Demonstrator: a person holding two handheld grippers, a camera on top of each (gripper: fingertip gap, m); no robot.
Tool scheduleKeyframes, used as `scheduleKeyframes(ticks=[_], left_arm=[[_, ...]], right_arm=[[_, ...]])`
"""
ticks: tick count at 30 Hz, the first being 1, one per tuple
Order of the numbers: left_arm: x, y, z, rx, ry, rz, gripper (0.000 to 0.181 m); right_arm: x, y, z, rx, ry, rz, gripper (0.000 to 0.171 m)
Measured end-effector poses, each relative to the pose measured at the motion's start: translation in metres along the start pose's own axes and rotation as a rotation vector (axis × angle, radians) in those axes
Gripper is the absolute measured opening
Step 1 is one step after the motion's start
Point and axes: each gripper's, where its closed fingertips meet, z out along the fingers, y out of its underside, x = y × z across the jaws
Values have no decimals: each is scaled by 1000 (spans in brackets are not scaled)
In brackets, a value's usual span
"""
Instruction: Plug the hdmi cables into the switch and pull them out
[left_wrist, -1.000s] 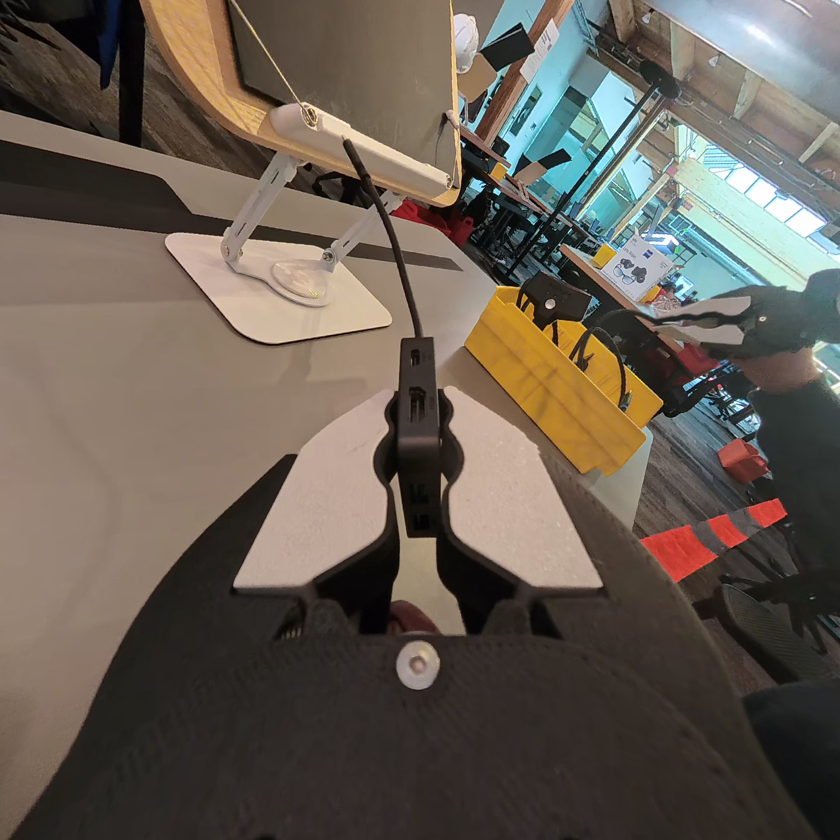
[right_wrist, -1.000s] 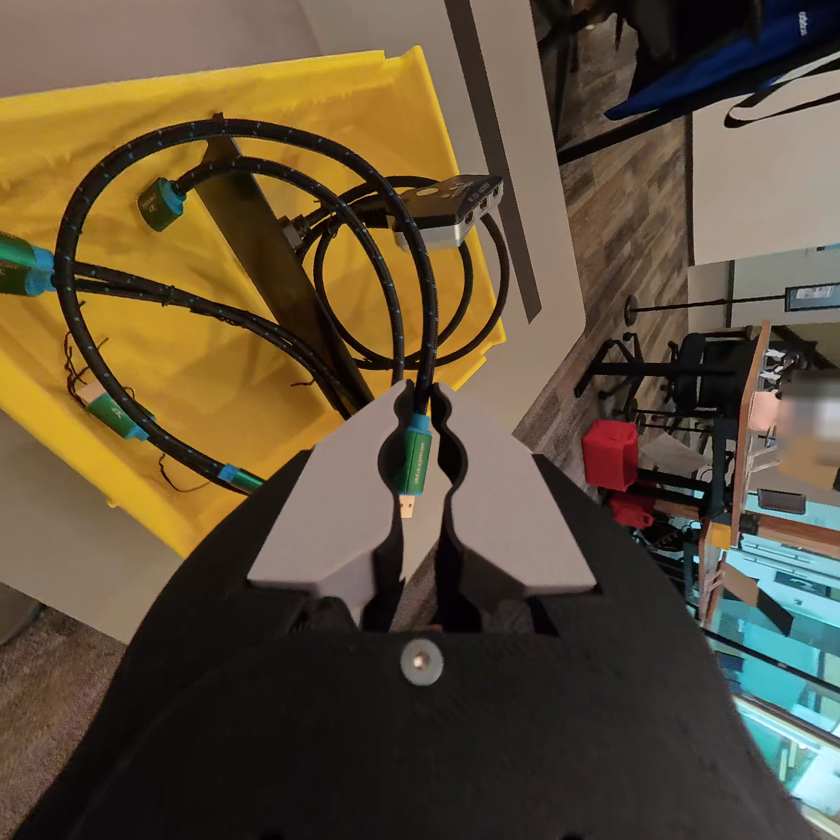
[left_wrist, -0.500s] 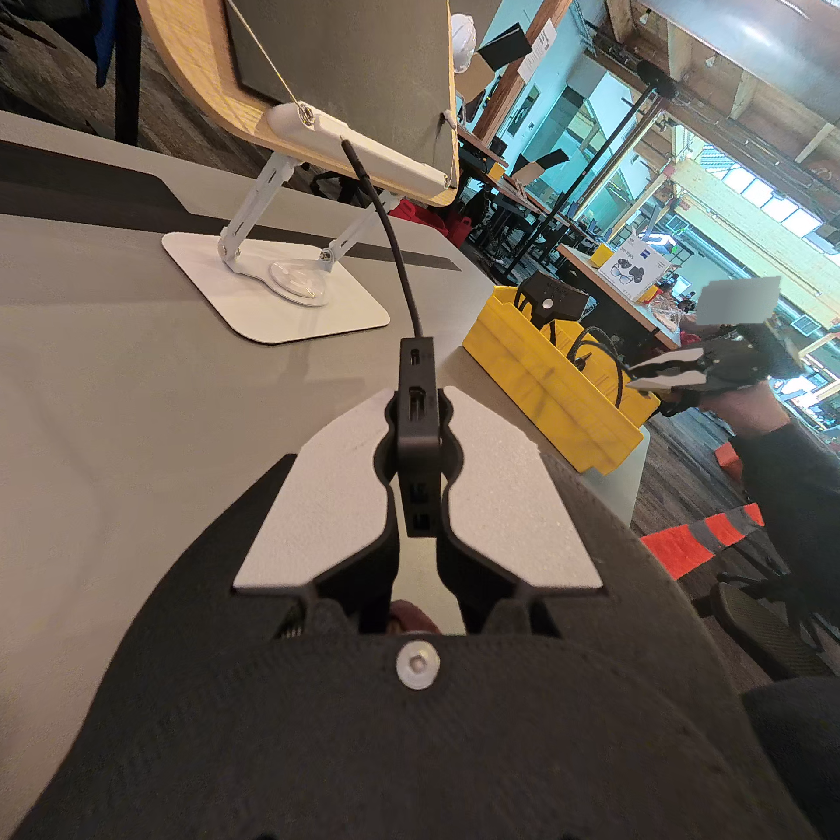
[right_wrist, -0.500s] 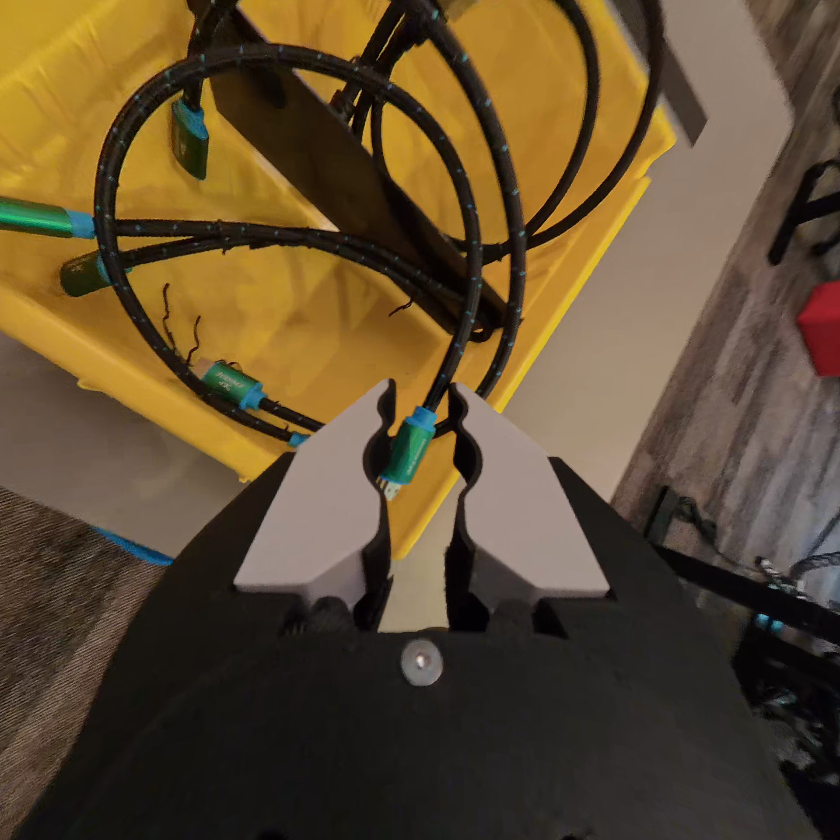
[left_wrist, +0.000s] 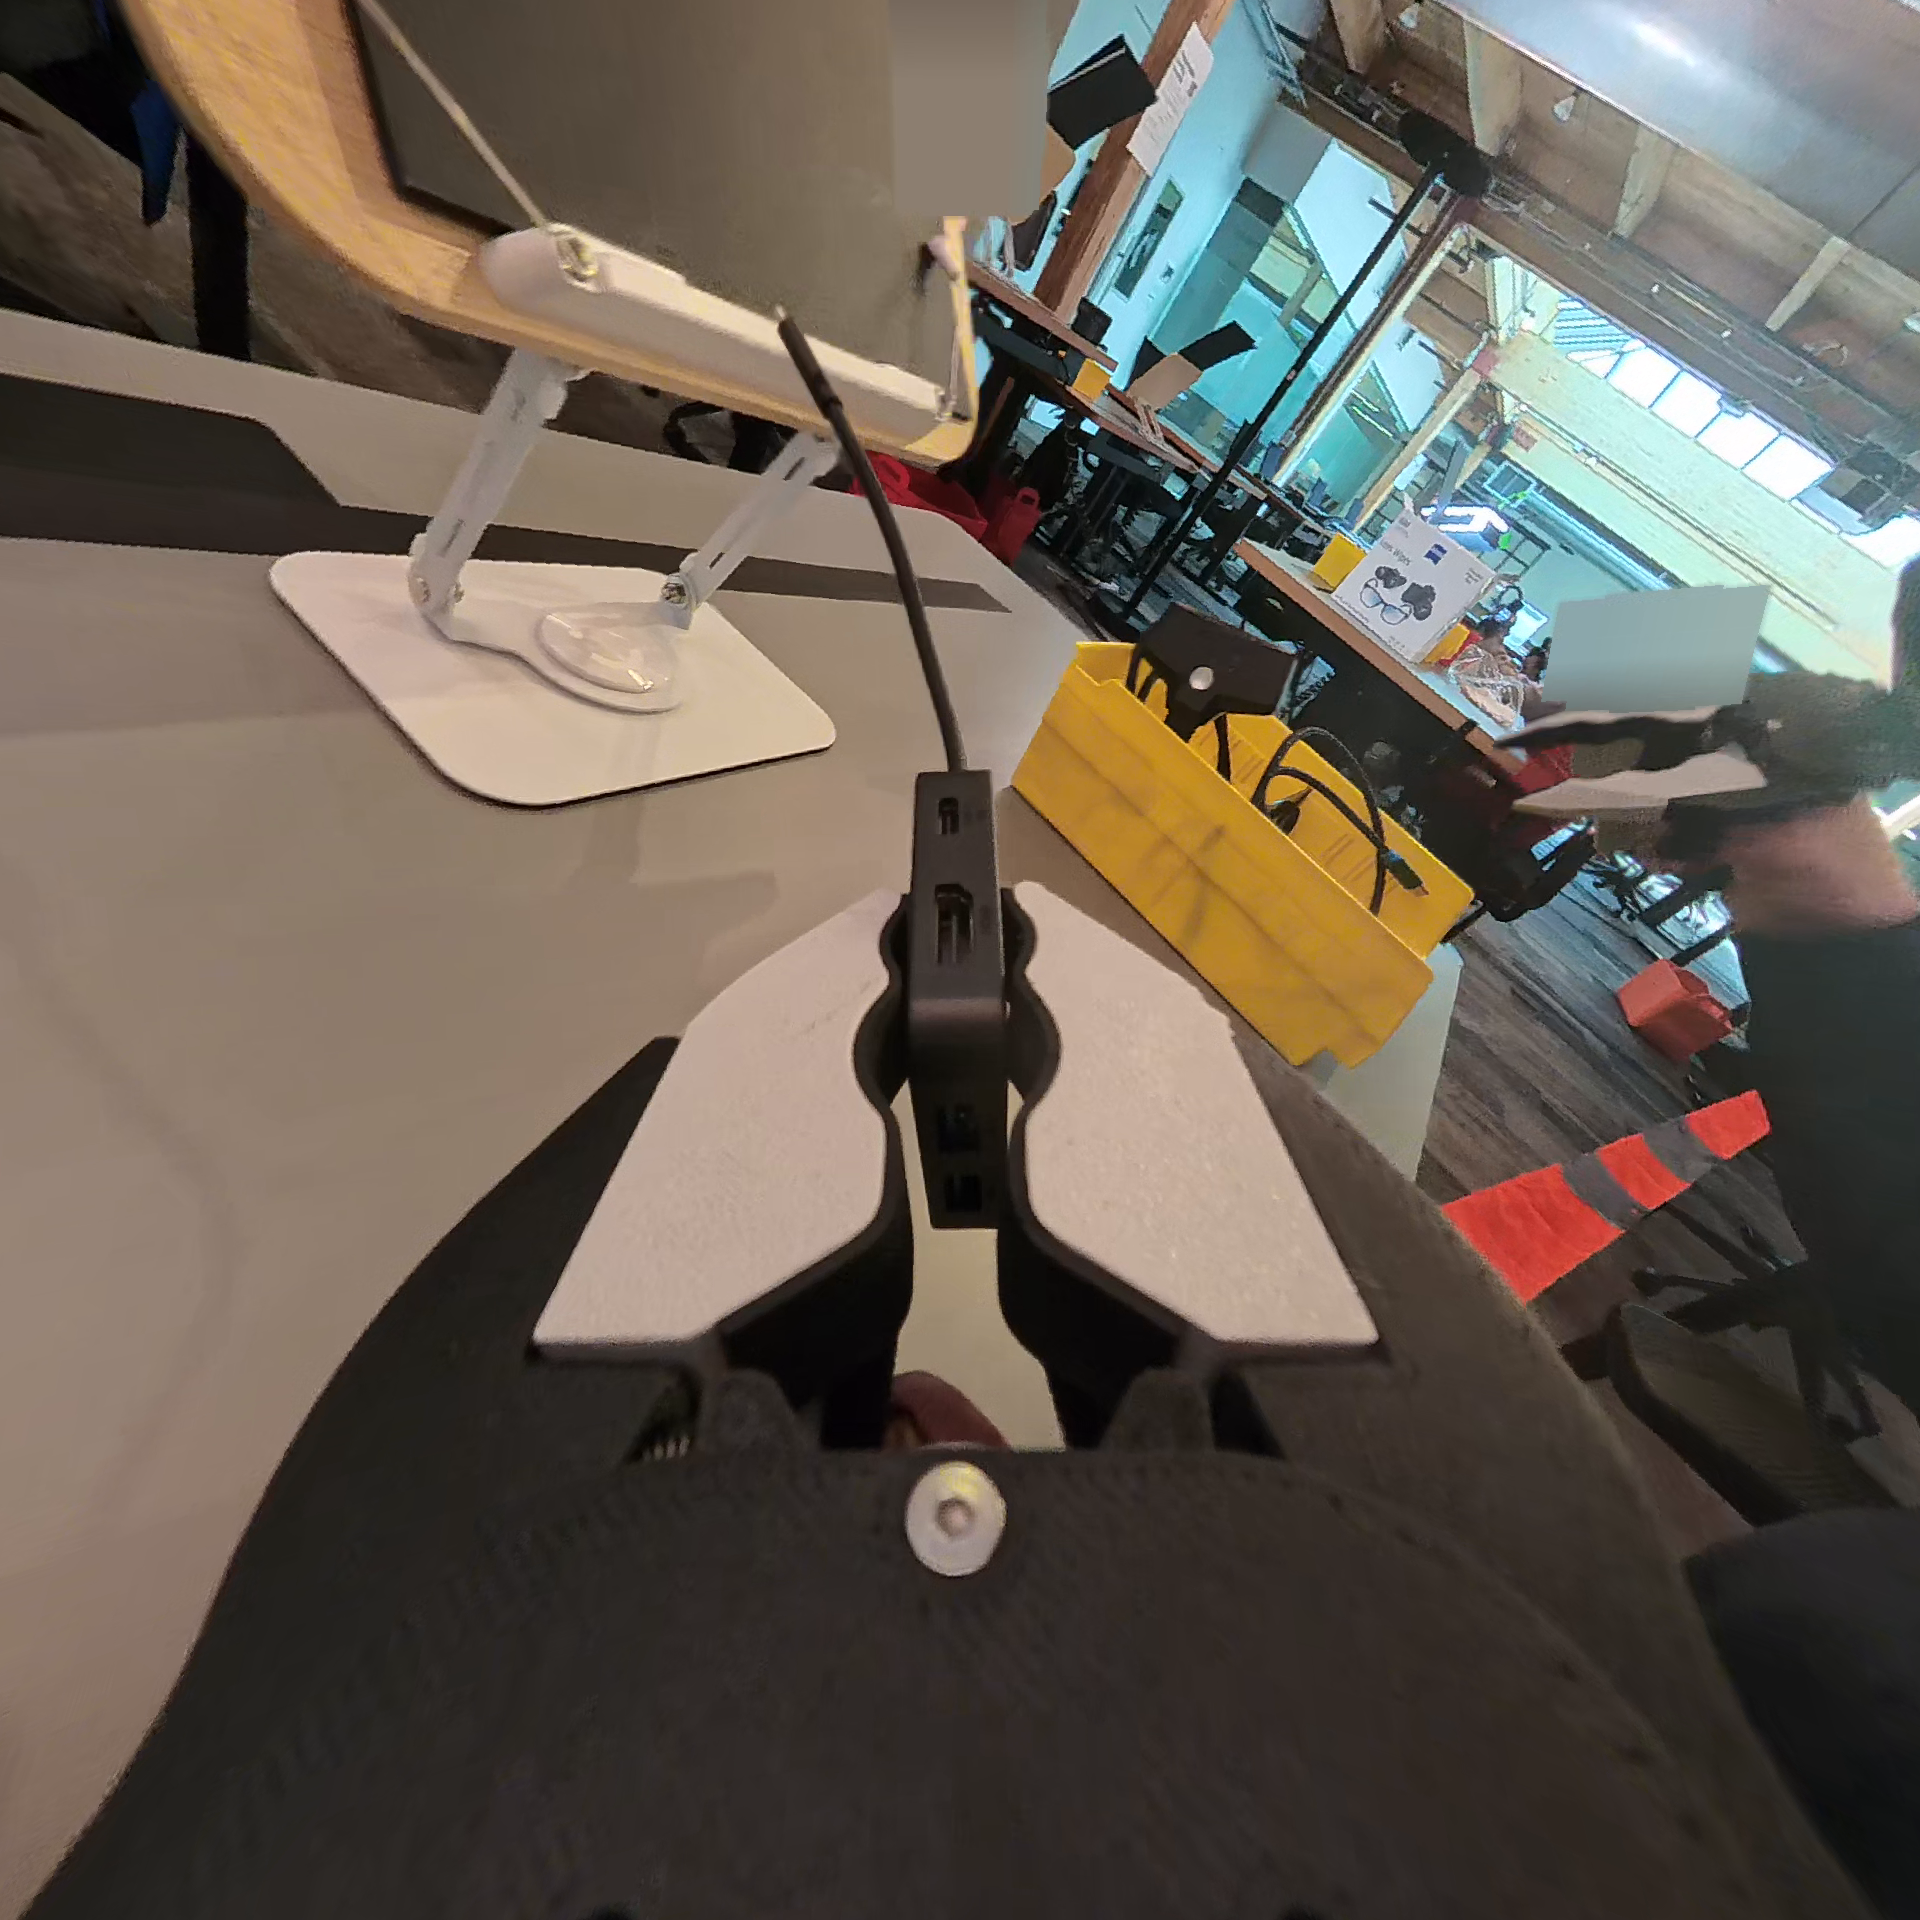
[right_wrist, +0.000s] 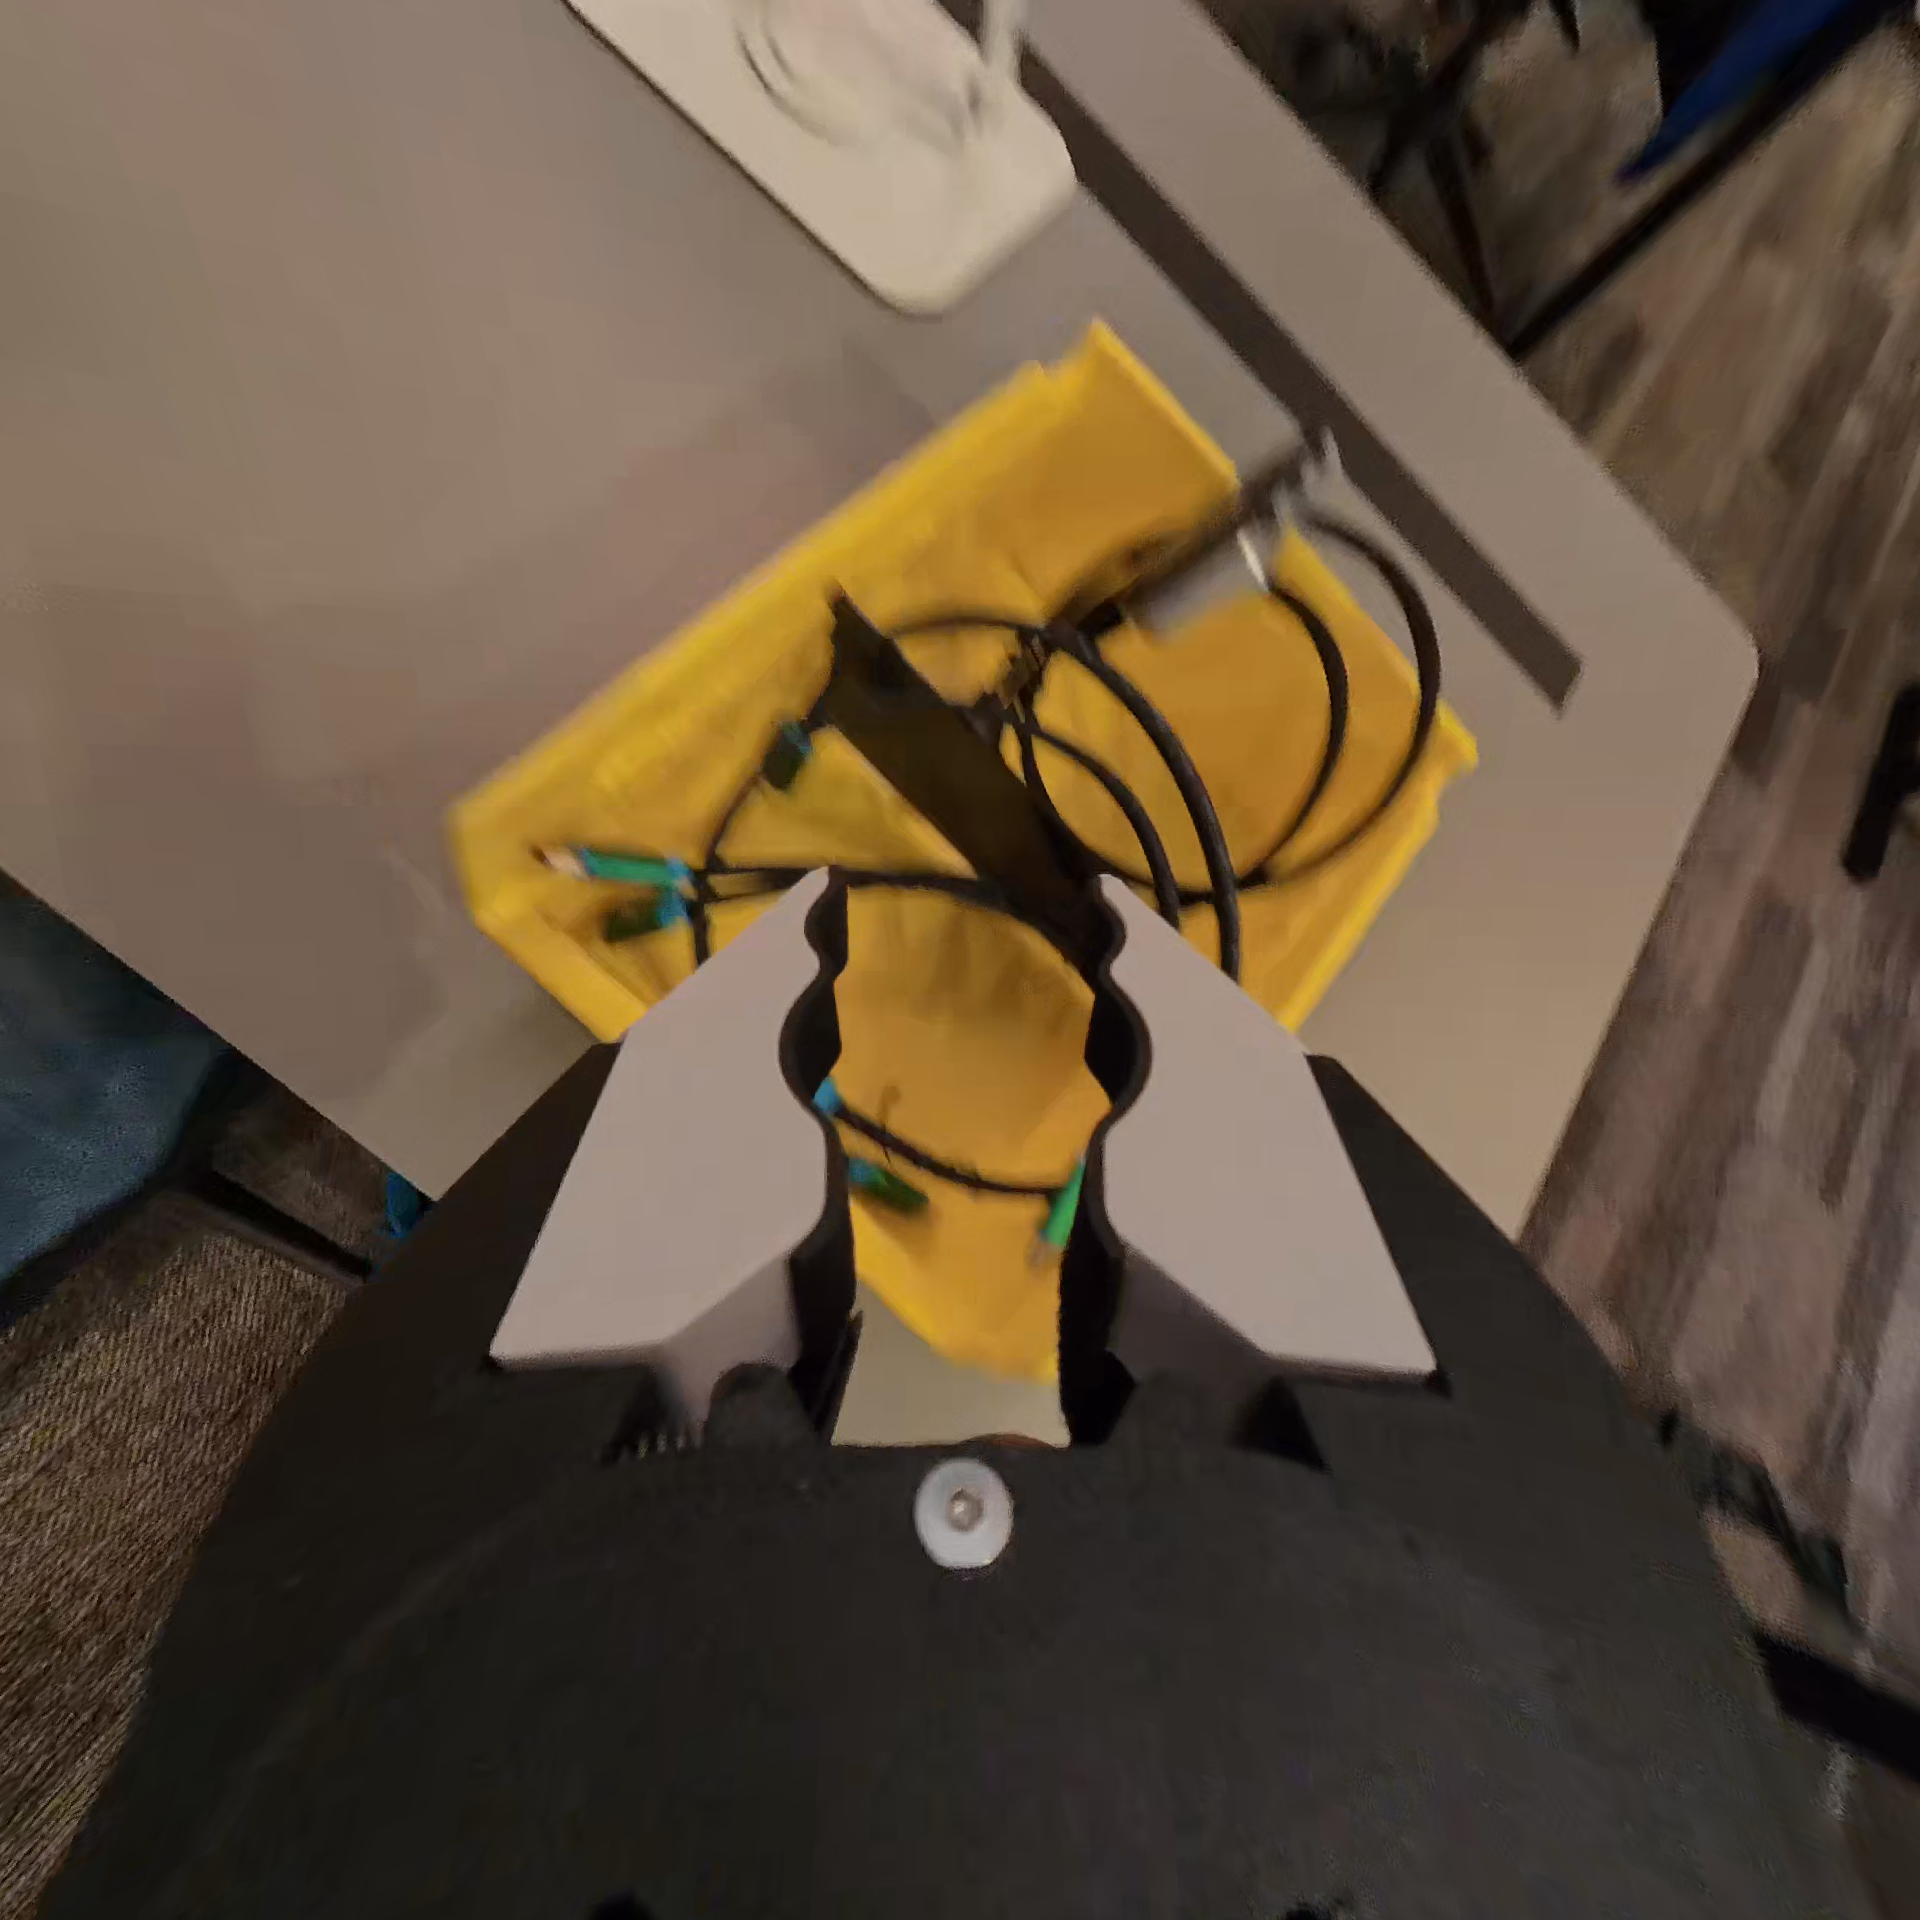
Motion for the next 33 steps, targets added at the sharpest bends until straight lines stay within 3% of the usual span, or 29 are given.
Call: scheduleKeyframes(ticks=[5, 9, 12, 15, 17, 20, 28, 33], left_arm=[[39, 7, 13, 3, 95, 70, 13], [67, 9, 20, 26, 165, 95, 13], [80, 12, 22, 45, 198, 104, 13], [88, 11, 21, 77, 231, 104, 13], [92, 10, 21, 93, 246, 107, 13], [97, 13, 21, 102, 271, 109, 13], [106, 19, 22, 102, 329, 86, 13], [114, 18, 22, 110, 392, 42, 12]], right_arm=[[-89, -102, 37, 218, -219, -56, 49], [-160, -164, 69, 376, -499, 84, 47], [-186, -194, 87, 437, -616, 172, 51], [-201, -206, 107, 432, -675, 227, 52], [-213, -217, 106, 472, -806, 320, 53], [-225, -224, 106, 502, -922, 400, 46], [-243, -230, 100, 564, -1071, 410, 13], [-242, -229, 91, 589, -1076, 377, 10]])
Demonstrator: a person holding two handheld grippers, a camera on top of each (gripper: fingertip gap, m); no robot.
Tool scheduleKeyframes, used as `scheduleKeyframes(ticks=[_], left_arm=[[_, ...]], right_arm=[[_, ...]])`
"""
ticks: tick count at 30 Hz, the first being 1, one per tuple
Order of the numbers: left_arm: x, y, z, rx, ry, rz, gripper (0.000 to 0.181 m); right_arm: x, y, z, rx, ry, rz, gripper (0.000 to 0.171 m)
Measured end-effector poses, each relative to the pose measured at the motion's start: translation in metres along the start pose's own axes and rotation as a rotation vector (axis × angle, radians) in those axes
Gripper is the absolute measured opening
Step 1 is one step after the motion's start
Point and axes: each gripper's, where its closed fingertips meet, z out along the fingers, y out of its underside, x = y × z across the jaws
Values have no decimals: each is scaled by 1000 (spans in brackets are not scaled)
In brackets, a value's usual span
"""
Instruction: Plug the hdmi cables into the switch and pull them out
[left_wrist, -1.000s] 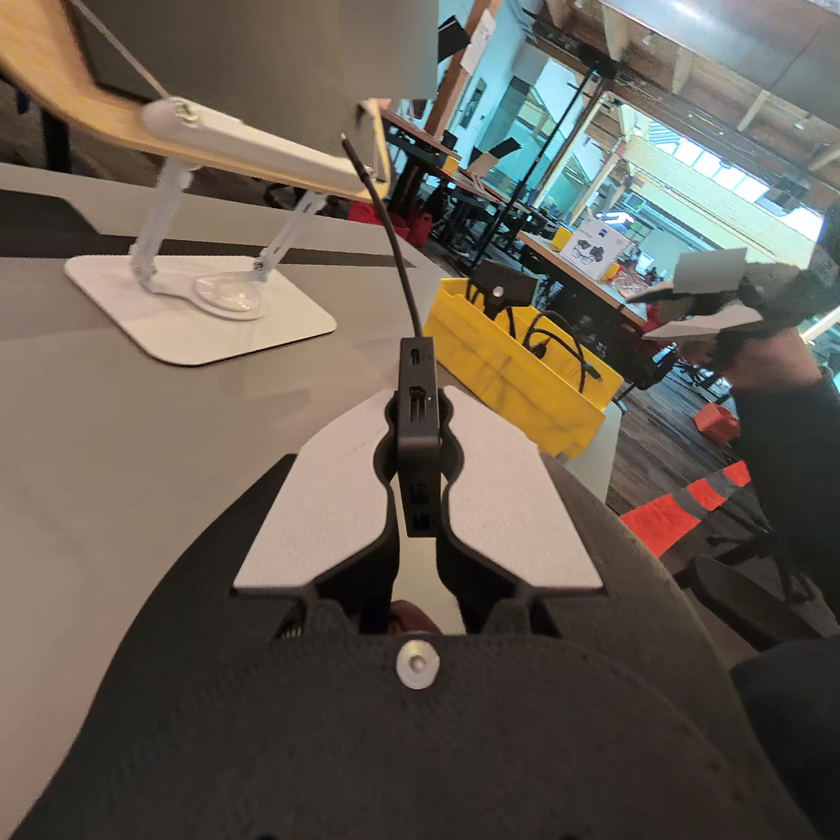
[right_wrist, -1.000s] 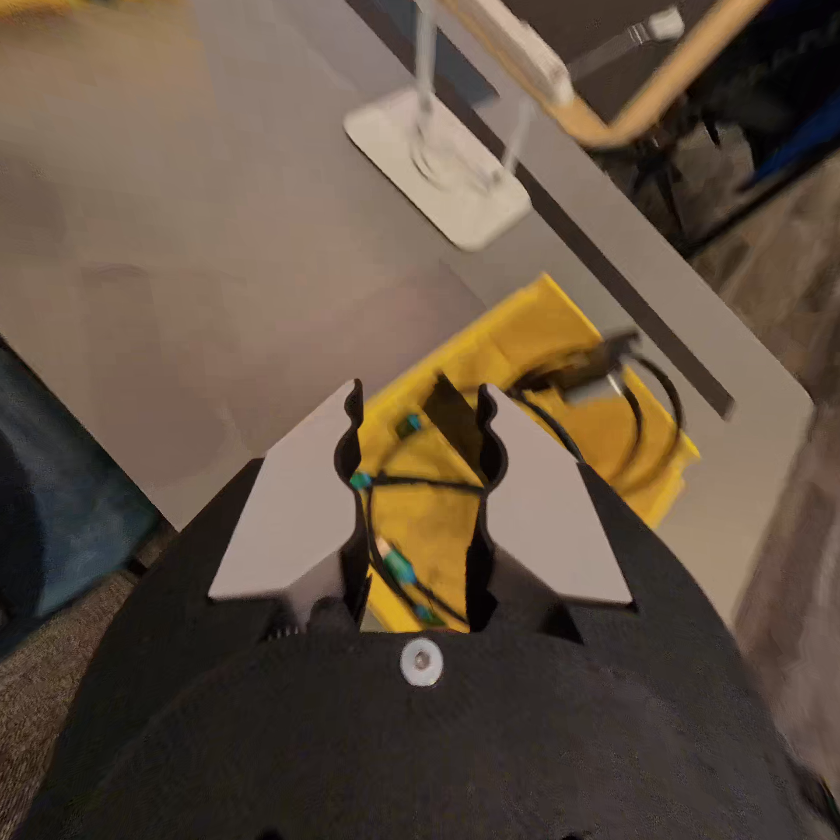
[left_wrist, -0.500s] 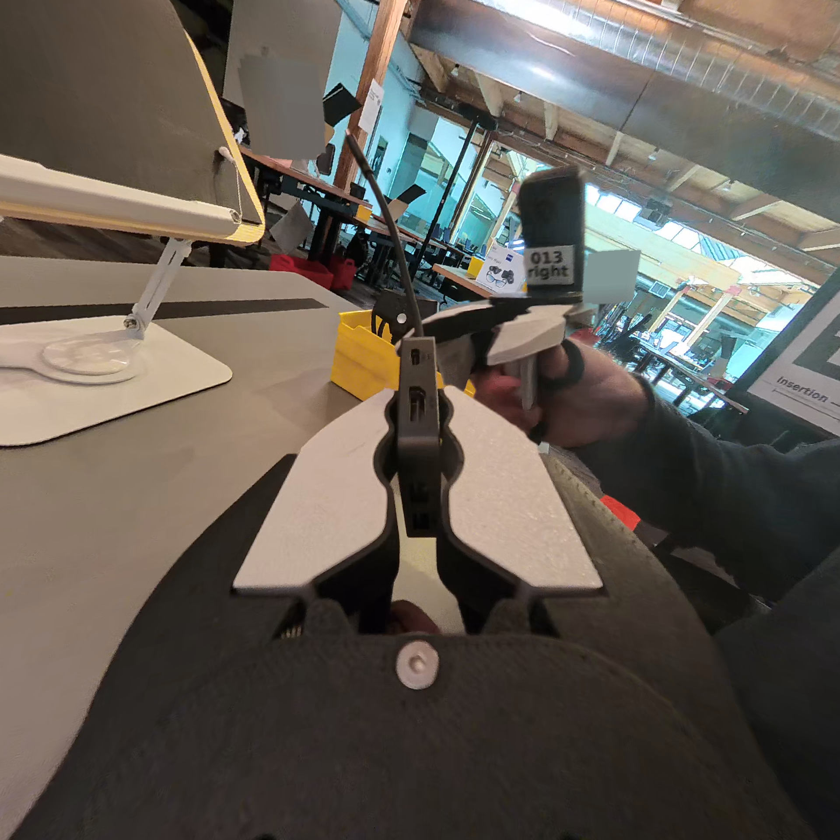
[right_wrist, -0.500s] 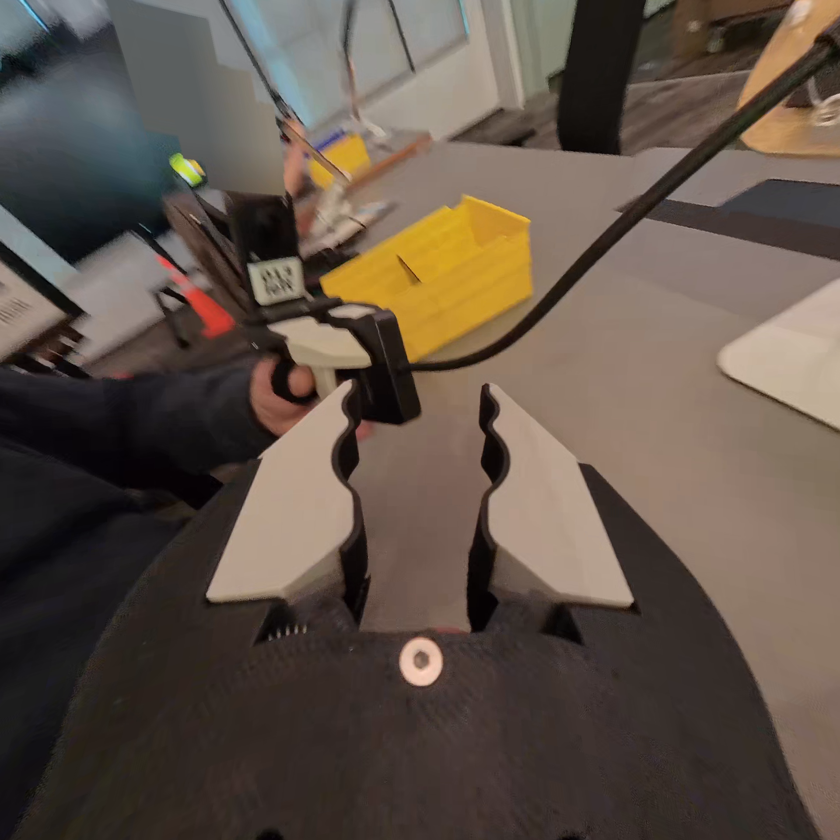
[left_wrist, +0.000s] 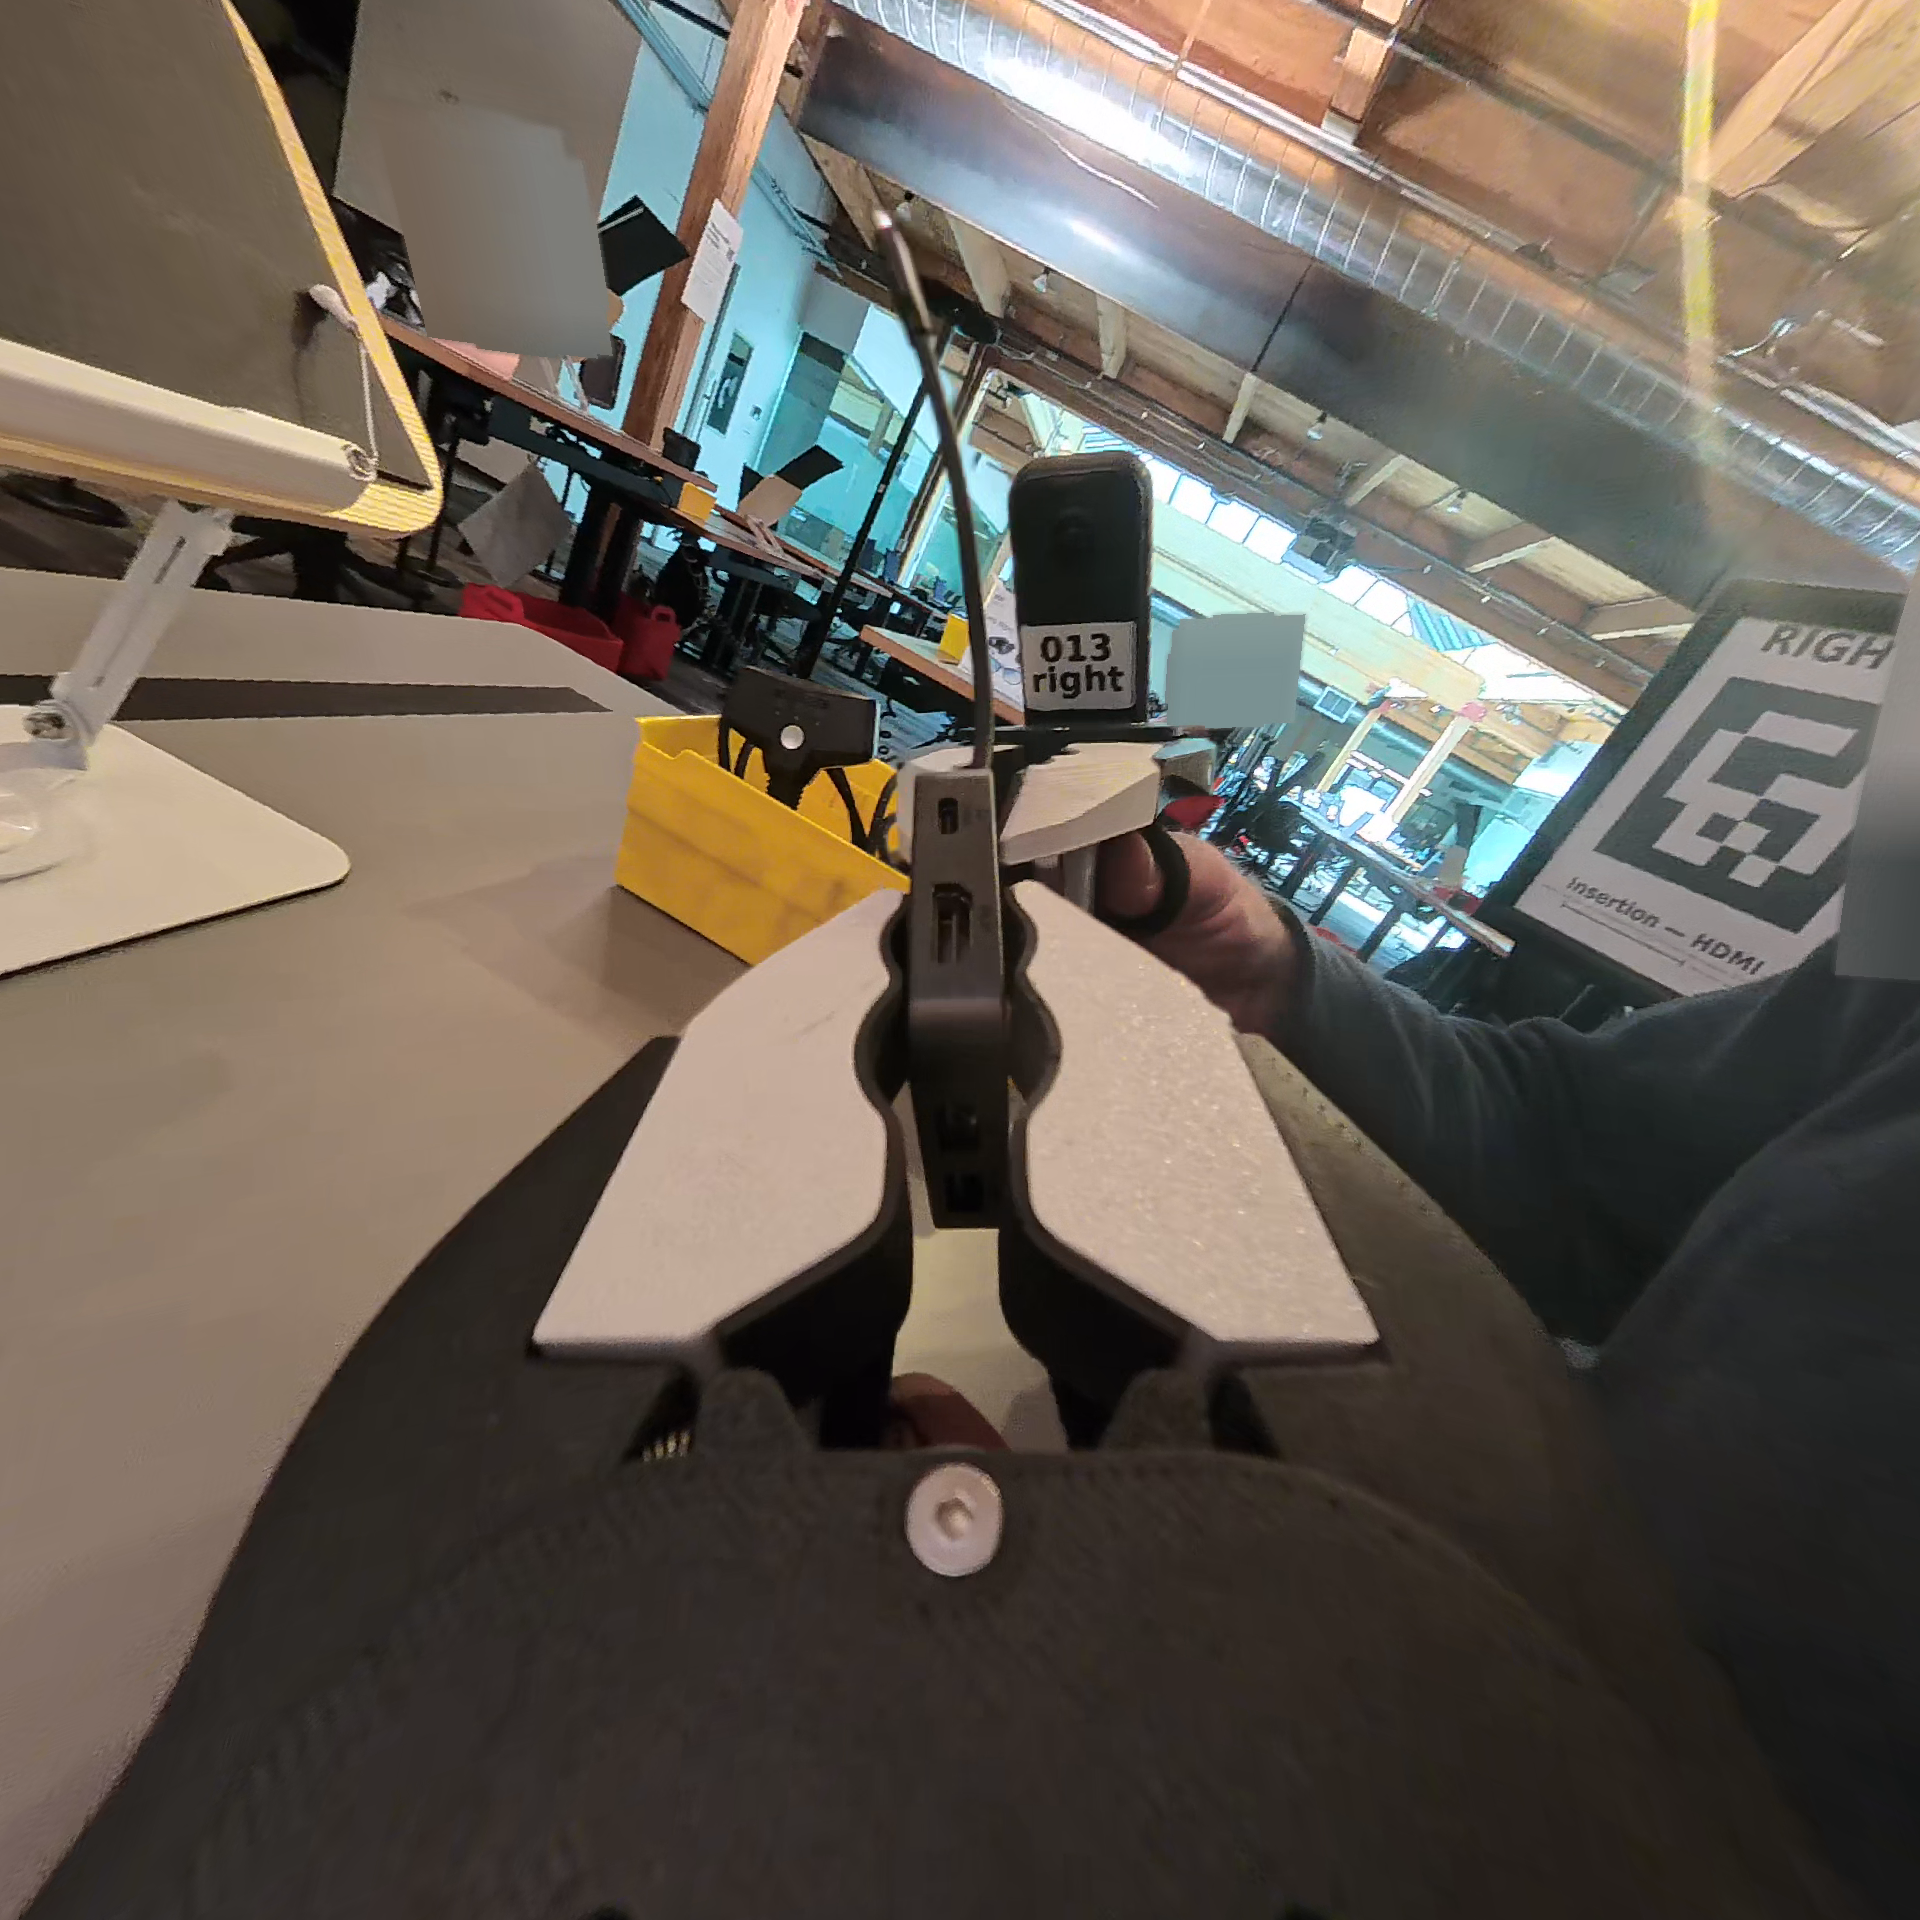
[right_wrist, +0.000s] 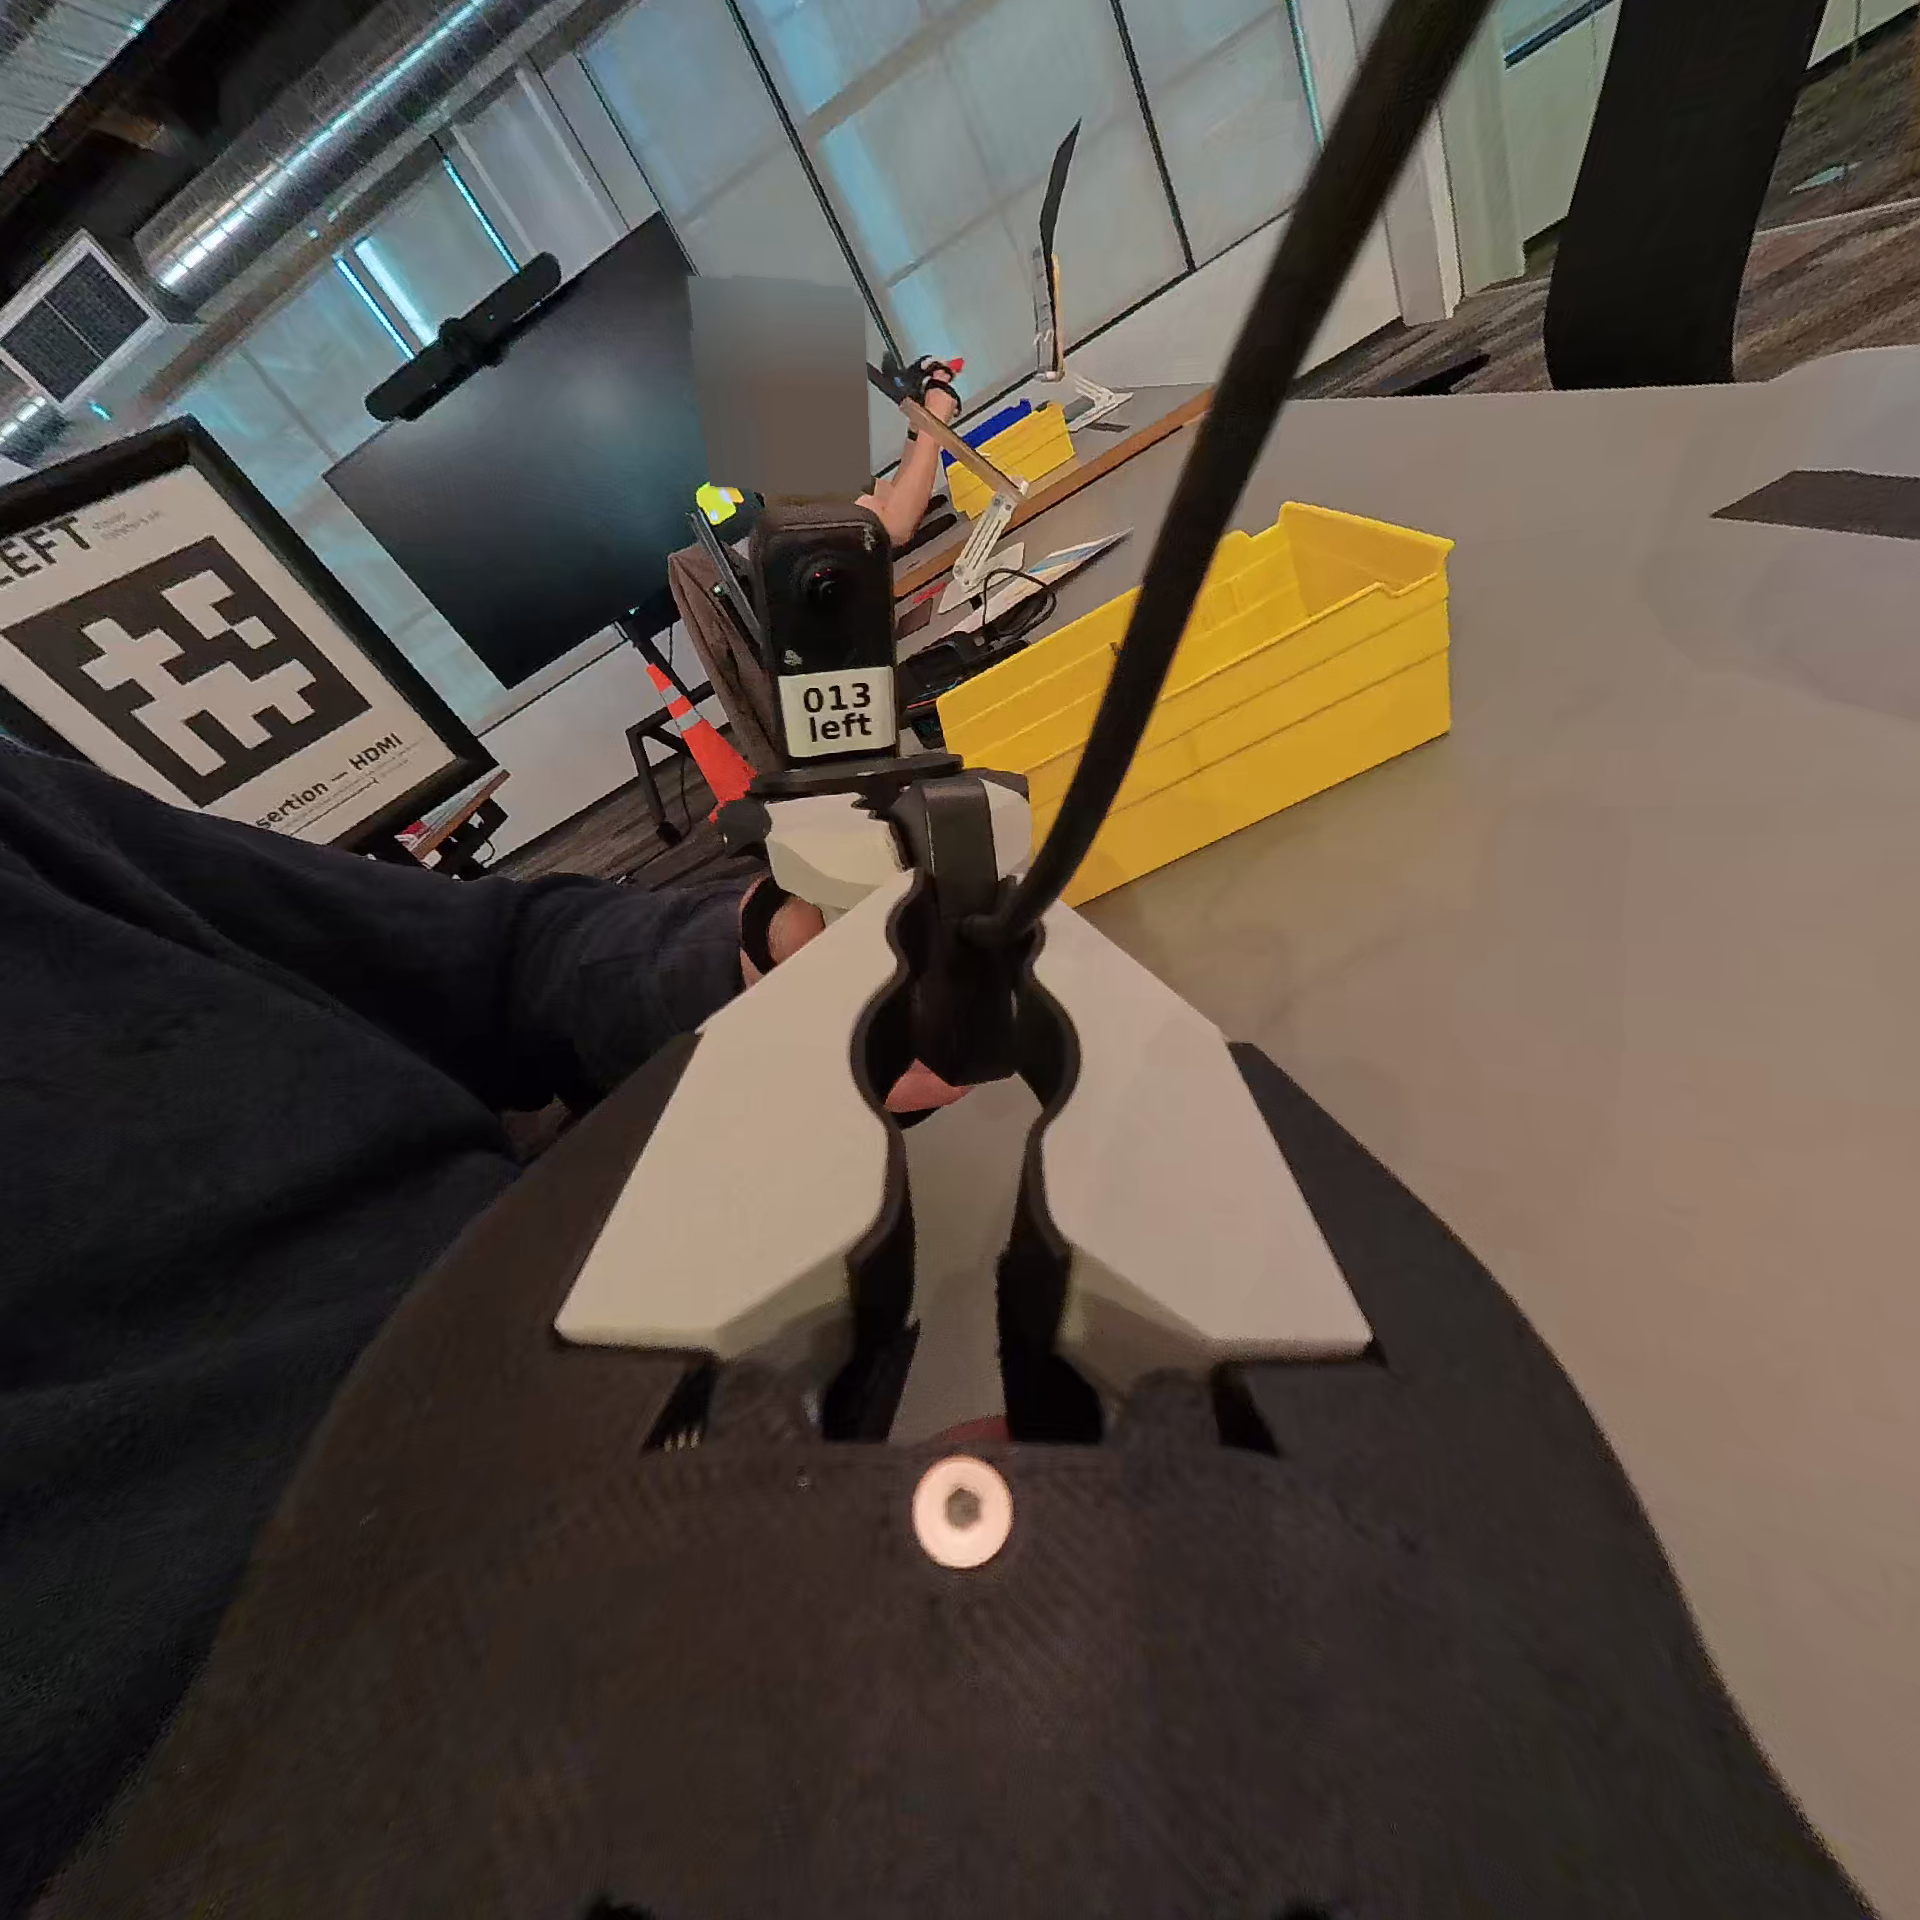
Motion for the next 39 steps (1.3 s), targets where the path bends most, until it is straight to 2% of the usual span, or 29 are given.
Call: scheduleKeyframes(ticks=[4, 8, 11, 15, 18, 21, 25, 28, 33, 39], left_arm=[[6, 0, 3, 6, 41, -31, 14], [12, -5, 3, 16, 69, -41, 31], [9, -9, 0, 12, 39, -11, 41], [-1, -14, -8, 5, 3, 7, 35], [-10, -14, -11, -1, -31, 3, 29], [-17, -10, -12, -21, -50, -11, 28], [-20, -3, -9, -45, -62, -17, 27], [-21, 0, -8, -60, -68, -9, 26], [-24, 5, -7, -72, -76, -15, 26], [-28, 10, -7, -87, -79, -22, 26]], right_arm=[[-4, -1, -4, 8, -5, -8, 10], [-6, -12, -16, 33, 25, -32, 9], [-11, -33, -41, 42, 87, -101, 10], [-5, -81, -115, 23, 312, -264, 9], [16, -114, -198, -43, 577, -348, 9], [42, -131, -281, -150, 816, -362, 9], [85, -112, -372, -422, 1078, -319, 10], [113, -91, -408, -516, 1135, -262, 10], [148, -44, -420, -633, 1066, -125, 10], [172, 2, -404, -795, 962, -106, 10]])
